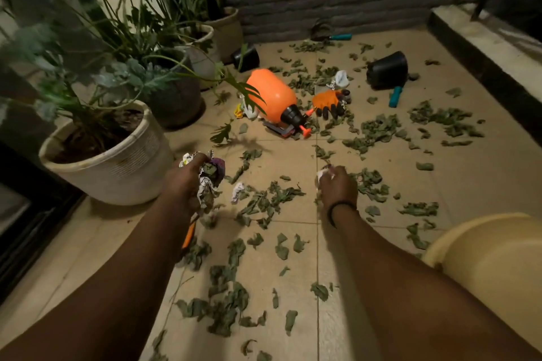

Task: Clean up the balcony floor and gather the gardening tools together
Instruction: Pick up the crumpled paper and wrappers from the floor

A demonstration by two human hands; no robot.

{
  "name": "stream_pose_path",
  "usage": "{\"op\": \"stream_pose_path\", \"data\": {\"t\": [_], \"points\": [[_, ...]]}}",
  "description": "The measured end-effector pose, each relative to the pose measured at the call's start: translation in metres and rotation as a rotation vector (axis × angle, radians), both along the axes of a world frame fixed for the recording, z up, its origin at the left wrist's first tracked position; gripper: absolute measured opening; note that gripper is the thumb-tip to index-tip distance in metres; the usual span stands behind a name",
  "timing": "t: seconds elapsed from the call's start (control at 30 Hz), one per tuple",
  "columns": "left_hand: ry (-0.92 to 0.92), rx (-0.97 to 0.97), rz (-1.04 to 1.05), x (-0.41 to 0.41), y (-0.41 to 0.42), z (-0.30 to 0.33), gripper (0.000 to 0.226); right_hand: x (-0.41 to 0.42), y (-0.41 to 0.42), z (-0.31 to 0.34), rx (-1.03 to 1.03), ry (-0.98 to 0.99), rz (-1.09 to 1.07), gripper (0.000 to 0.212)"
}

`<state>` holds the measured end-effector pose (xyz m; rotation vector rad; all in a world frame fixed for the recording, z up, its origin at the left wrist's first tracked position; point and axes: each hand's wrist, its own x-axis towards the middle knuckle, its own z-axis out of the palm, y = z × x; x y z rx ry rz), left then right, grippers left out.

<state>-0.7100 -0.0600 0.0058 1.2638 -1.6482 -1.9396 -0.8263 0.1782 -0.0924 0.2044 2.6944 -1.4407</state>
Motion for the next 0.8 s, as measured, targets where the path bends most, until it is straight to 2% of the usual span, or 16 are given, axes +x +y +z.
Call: {"op": "stream_pose_path", "data": {"t": [0.07,0.13,0.2,0.27,0.3,0.37,0.4,0.47,0.57,0.67,0.73,0.8], "points": [[0.023,-0.001,0.012,-0.002,-0.004,0.003,0.072,-0.006,-0.008,0.027,-0.362,-0.150,-0.070,0.029],[0.060,0.029,-0.006,-0.002,-0.001,0.008,0.081,-0.007,-0.015,0.050,-0.695,-0.277,-0.075,0.023],[0.057,0.029,-0.020,0.000,0.006,0.017,0.077,-0.004,-0.026,0.072,-0.968,-0.375,-0.048,0.020],[0.074,-0.012,-0.016,0.002,0.012,0.026,0.055,0.004,-0.043,0.095,-1.163,-0.451,0.053,0.016],[0.089,-0.024,-0.027,0.000,0.015,0.030,0.051,0.013,-0.053,0.108,-1.257,-0.478,0.121,0.016],[0.116,-0.017,-0.107,-0.005,0.024,0.033,0.063,0.030,-0.073,0.125,-1.366,-0.521,0.219,0.018],[0.132,-0.032,-0.107,-0.009,0.027,0.034,0.061,0.041,-0.082,0.132,-1.360,-0.531,0.251,0.021],[0.186,-0.095,-0.074,-0.016,0.035,0.036,0.038,0.056,-0.096,0.142,-1.301,-0.501,0.289,0.026],[0.251,-0.100,-0.047,-0.019,0.043,0.041,0.023,0.066,-0.111,0.148,-1.205,-0.317,0.249,0.029],[0.321,-0.064,-0.001,-0.022,0.047,0.043,0.023,0.067,-0.120,0.149,-1.067,-0.122,0.192,0.026],[0.357,-0.057,0.000,-0.024,0.047,0.042,0.026,0.068,-0.125,0.150,-1.019,-0.053,0.192,0.020],[0.385,-0.042,-0.012,-0.026,0.047,0.038,0.027,0.066,-0.130,0.149,-0.960,-0.015,0.186,0.024]]}}
